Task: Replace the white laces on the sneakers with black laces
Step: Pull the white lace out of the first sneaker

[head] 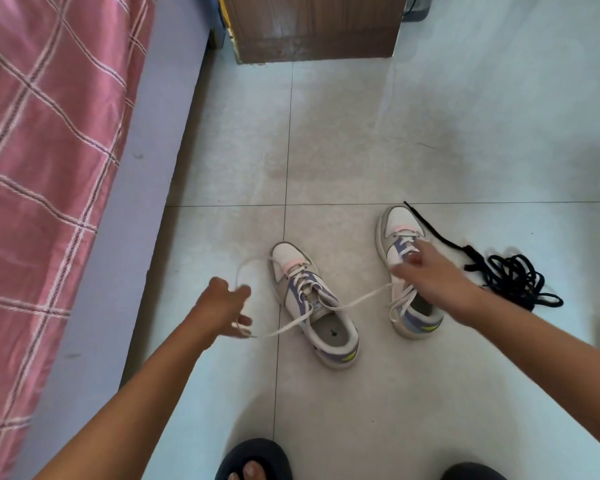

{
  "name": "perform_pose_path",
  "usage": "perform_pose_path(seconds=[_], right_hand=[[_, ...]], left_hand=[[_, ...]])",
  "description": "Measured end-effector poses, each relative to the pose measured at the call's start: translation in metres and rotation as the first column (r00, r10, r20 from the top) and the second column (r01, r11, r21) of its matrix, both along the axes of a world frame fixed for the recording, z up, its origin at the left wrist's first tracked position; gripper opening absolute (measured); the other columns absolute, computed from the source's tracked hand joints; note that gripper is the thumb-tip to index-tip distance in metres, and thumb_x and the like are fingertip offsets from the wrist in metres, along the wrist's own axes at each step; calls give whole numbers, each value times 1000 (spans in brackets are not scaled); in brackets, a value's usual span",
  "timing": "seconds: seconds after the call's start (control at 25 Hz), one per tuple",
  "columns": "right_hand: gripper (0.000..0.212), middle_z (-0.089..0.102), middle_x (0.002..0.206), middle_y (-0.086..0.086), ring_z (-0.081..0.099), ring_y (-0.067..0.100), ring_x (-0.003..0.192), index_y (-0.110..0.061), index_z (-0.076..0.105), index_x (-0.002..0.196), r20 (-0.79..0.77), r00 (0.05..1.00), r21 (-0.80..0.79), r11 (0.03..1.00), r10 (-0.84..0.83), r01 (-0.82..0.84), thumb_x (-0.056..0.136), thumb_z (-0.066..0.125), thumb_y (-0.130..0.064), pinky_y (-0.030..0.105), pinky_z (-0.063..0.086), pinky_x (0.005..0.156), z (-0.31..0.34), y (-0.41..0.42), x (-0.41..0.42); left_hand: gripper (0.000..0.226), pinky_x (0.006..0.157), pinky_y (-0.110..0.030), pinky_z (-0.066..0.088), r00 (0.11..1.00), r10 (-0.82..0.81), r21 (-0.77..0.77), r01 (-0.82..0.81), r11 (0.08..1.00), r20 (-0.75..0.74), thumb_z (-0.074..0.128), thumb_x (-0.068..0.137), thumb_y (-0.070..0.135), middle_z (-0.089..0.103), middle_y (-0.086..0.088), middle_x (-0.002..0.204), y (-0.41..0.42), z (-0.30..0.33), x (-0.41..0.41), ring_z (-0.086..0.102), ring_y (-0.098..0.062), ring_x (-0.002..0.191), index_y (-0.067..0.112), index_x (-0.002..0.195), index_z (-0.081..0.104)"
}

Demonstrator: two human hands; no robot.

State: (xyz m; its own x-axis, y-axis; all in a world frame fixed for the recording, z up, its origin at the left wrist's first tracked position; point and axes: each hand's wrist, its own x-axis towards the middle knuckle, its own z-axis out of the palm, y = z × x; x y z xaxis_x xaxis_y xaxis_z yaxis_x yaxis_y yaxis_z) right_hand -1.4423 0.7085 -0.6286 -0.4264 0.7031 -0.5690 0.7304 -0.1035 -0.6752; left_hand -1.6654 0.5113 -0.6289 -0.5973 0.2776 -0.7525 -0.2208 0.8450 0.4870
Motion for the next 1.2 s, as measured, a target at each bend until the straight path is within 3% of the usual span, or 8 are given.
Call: perform_pose_path(seconds=[0.12,0.28,0.48,0.64,0.88,1.04,1.12,1.2], right_hand=[[35,53,108,5,52,22,101,-13,48,119,61,938,155,925,341,-346,87,60,-25,28,38,81,-13,-33,-15],[26,58,95,10,57,28,88,-13,38,102,342,749,31,790,568,-613,93,48,-36,32,38,68,-35,-63,-29],[29,61,100,14,59,33,91,-12,35,105,445,674,127,704,590,-699,94,46,-36,33,37,64,-47,-64,-37],[30,53,80,11,53,31,73,-13,25,100,374,760,135,780,531,-611,87,52,-17,34,37,61,-46,-62,-34],[39,52,79,9,49,26,70,-16,22,100,342,796,96,824,499,-558,83,57,-17,34,33,55,-49,-63,-9],[35,53,83,10,50,26,74,-14,28,105,369,820,72,866,438,-495,84,56,-19,31,37,61,-50,-55,16],[33,54,80,10,52,26,72,-13,29,101,360,829,77,872,428,-484,84,56,-19,31,37,60,-51,-53,22],[32,54,78,8,51,26,70,-13,28,98,355,826,87,864,438,-496,84,57,-19,32,35,56,-54,-55,24]], left_hand=[[31,79,-34,44,780,-541,-278,470,838,-315,47,95,30,51,-17,116,5,-16,24,55,-32,103,4,112,53],[44,49,-28,25,756,-569,-145,554,819,-323,47,95,37,41,-1,58,35,-32,45,42,-18,57,17,56,36],[36,59,-27,33,691,-656,-151,645,749,-302,50,94,24,63,-16,81,57,-44,42,60,-29,80,12,60,45],[20,50,-26,37,328,-820,-371,770,520,-469,77,62,13,57,-7,67,52,-45,42,58,-21,55,12,71,59],[40,73,-28,44,788,-519,-313,427,848,-331,59,87,36,62,-6,106,50,-47,18,66,-27,94,9,114,47],[27,80,-32,45,628,-638,-554,366,747,-446,49,96,25,61,-14,116,35,-54,-34,60,-31,104,5,114,51],[21,69,-31,48,890,-331,-214,274,938,-312,52,95,24,65,-16,100,33,-54,-49,63,-29,80,4,95,58],[10,53,-29,50,982,167,178,-182,967,92,45,97,7,58,-13,77,37,-41,-35,52,-19,58,7,96,55]])
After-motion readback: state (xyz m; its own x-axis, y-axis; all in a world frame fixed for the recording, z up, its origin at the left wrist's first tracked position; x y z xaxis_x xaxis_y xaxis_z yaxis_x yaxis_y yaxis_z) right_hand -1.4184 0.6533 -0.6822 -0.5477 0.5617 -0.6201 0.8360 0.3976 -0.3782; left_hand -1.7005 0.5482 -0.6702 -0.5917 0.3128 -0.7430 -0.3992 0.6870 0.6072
